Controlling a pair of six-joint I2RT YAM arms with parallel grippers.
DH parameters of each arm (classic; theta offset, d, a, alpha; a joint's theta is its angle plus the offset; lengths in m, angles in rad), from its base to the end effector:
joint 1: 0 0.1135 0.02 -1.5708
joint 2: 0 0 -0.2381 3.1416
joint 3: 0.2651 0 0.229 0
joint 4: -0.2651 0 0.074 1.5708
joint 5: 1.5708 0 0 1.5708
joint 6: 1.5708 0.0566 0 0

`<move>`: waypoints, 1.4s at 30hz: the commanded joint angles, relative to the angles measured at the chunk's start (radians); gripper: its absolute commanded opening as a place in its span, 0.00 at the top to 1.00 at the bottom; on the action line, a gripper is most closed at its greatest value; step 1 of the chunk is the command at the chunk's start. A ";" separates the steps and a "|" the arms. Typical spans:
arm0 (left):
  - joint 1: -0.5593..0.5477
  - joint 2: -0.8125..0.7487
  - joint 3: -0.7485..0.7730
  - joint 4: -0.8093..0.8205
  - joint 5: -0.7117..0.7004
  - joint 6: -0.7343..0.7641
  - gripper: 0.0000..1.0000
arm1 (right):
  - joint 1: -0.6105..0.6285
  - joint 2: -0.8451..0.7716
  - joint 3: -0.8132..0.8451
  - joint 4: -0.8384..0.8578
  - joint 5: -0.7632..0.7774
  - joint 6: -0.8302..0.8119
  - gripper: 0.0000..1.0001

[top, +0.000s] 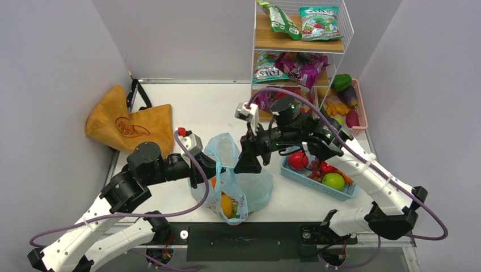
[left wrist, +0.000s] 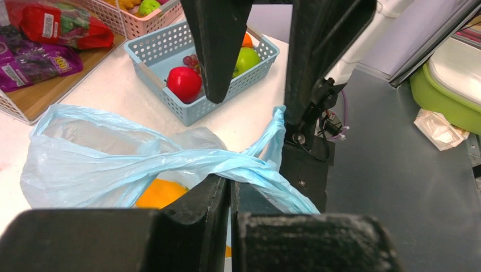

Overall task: Place the food into the grocery bag and tie it
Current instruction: Tie the grocery bag at the center of the board.

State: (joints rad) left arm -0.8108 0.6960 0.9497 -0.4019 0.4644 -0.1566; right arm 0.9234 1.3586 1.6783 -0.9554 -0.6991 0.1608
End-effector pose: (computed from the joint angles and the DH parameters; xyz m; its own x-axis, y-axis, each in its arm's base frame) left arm 0.0914 -0.1330 0.3613 -0.2491 0.0597 -0.9666 0.9257 0.3079 -0.2196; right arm 0.1249 0.2255 0.4030 -0.5012 -0.4597 -0.7331 -0.8536 0.1238 0.5060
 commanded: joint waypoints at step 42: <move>-0.004 -0.088 -0.045 0.129 -0.058 -0.125 1.00 | 0.106 -0.128 -0.442 0.808 -0.201 0.439 0.81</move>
State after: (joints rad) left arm -0.8116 0.6056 0.9031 -0.3378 0.4625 -0.2775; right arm 1.0035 1.2411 1.2274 -0.2749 -0.8360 0.5819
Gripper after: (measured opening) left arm 0.006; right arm 0.190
